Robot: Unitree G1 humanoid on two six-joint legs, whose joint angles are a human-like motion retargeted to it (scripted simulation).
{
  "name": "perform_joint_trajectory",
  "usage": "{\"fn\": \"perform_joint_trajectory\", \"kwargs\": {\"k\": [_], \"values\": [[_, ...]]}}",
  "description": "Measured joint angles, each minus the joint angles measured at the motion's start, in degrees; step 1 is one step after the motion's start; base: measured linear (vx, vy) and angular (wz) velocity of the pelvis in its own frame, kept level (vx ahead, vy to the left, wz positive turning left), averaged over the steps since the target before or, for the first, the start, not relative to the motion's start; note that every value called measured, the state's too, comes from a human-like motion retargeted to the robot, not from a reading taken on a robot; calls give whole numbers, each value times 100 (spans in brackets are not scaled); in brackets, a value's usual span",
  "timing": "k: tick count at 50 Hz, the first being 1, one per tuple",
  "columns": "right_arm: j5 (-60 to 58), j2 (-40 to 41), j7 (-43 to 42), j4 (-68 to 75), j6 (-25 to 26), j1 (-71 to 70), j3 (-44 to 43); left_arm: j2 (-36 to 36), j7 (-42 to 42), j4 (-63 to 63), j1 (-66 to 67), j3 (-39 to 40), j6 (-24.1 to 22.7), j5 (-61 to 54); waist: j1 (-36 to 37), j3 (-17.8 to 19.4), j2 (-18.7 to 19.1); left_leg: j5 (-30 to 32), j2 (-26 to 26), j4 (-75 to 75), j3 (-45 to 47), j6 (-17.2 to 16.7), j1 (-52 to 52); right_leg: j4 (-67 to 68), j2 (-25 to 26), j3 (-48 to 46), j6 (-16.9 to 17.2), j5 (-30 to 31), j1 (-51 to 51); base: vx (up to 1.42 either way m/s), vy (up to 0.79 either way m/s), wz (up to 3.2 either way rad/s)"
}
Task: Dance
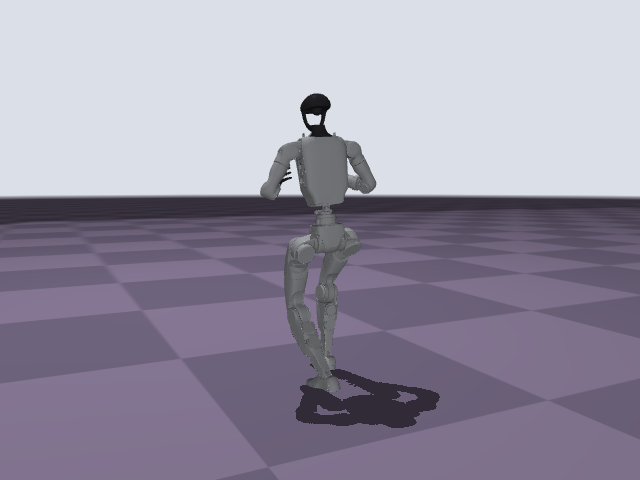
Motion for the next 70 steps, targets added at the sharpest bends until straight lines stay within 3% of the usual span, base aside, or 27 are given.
{"fn": "perform_joint_trajectory", "kwargs": {"k": [3, 8, 10, 13, 17, 19, 23, 25, 28, 30, 33, 36, 40, 44, 53, 58, 62, 70], "values": [[-158, 148, -66, 210, -12, 54, -27, 82, 72, 26, -620, -164, -72, 137, -71, 103, -212, -281, -128, -405, 370, 354, -232, 130, -384, -230, -45, -362, -416, -65, 11, -37], [-247, 104, 151, 282, 53, 34, 98, 80, -40, -278, -1170, -326, -31, 42, -89, 135, -465, 145, -204, -799, 683, 416, -814, 1883, -1104, -698, -541, -1421, -606, -69, 2, -9], [-218, -15, 294, 204, 79, -87, 70, 54, -57, -460, -1380, -296, 40, -30, -214, 114, -771, 768, -711, -1520, 754, 355, -877, 2980, -1692, -628, -715, -1841, -493, -71, -2, 76], [-219, -143, 381, -39, 80, -42, 50, -94, -38, -699, -1255, -239, 66, -56, -155, -103, -1019, 1836, -1203, -2550, 769, 118, -1017, 3858, -1995, -490, -700, -1771, 139, -75, -1, 64], [-308, -360, 307, -322, 67, -132, -29, -292, 25, -810, -840, -145, 174, 48, 202, -323, -1174, 3037, -1633, -3804, 755, -98, -1230, 3668, -1961, -473, -472, -1454, 1310, -79, 1, 44], [-463, -461, 150, -373, 53, -359, -19, -330, 15, -695, -613, -105, 283, 150, 457, -293, -1094, 3203, -1658, -4250, 692, -236, -1351, 2971, -1763, -542, -507, -1828, 1802, -81, 4, 19], [-879, -528, -85, -408, -1, -936, -42, -326, -212, -230, -12, -106, 496, 308, 668, -32, -882, 2472, -1525, -4120, 808, -264, -1858, 1972, -1719, -779, -853, -3243, 1904, -84, 7, 41], [-1016, -501, -147, -390, -23, -1256, -33, -277, -442, 52, 273, -76, 553, 436, 656, 158, -702, 2031, -1243, -3215, 949, -246, -2162, 1742, -1696, -895, -979, -3471, 1701, -82, 10, 28], [-1040, -439, -114, -307, 30, -1439, 23, -125, -759, 361, 638, -25, 608, 727, 492, 351, -466, 1174, -452, -549, 1220, -57, -2502, 1597, -1531, -920, -1020, -3341, 1265, -77, 11, 0], [-989, -372, -22, -173, 87, -1459, 45, 44, -932, 522, 720, 102, 636, 956, 598, 318, 63, 523, 696, 1180, 1034, 43, -2571, 1000, -705, -1037, -1127, -2798, 1021, -72, 9, -94], [-861, -380, 69, 25, 78, -859, -38, 140, -889, 603, 611, -39, 634, 1053, 395, 121, 371, 287, 1226, 1559, 1005, 43, -1731, 265, -430, -1266, -1083, -2140, 683, -67, 7, -9], [-666, -416, 82, 393, -26, -153, -123, 59, -834, 619, 358, -265, 553, 853, -47, -34, 526, 272, 989, 151, 1211, -167, -545, -272, -547, -1533, -933, -1678, 397, -58, 10, 77], [-508, -364, -43, 1197, -107, 437, -251, -117, -733, 428, -98, -433, 418, 615, -697, -107, 295, 507, -321, -3129, 1395, -259, 690, -49, -1365, -1689, -646, -1632, -220, -50, 16, 104], [-536, -193, -166, 2055, 46, 757, -390, -209, -604, 103, -467, -327, 279, 743, -778, -6, 108, 319, -755, -4052, 1521, -119, 786, 322, -1915, -1860, -592, -1878, -623, -51, 16, 71], [-598, -154, -26, 3901, 213, 509, -452, -70, -212, -842, -892, 224, -20, 1092, -380, 113, -513, 1332, -1542, -5590, 1262, 52, 998, 1136, -2950, -2049, -636, -2157, -711, -38, 9, 54], [-377, -276, 190, 3893, 129, 197, -366, 108, -314, -1152, -803, 277, 43, 1027, -361, 199, -786, 1630, -1579, -5719, 1124, 52, 999, 1654, -3067, -1700, -530, -2053, -694, -26, 2, 29], [-106, -280, 256, 3029, -3, -217, -291, 107, -355, -1089, -789, 256, 176, 1226, -502, 311, -1002, 1546, -1481, -5184, 1105, 102, 743, 2328, -3137, -1285, -500, -1967, -772, -23, -2, 25], [306, 74, 441, 637, 5, -1595, 98, -116, -476, -188, -1279, -160, 525, 2400, -555, 435, -1169, 411, -682, -1884, 1172, 48, -937, 3242, -3481, -921, -626, -1789, -478, -18, -8, 26]]}}
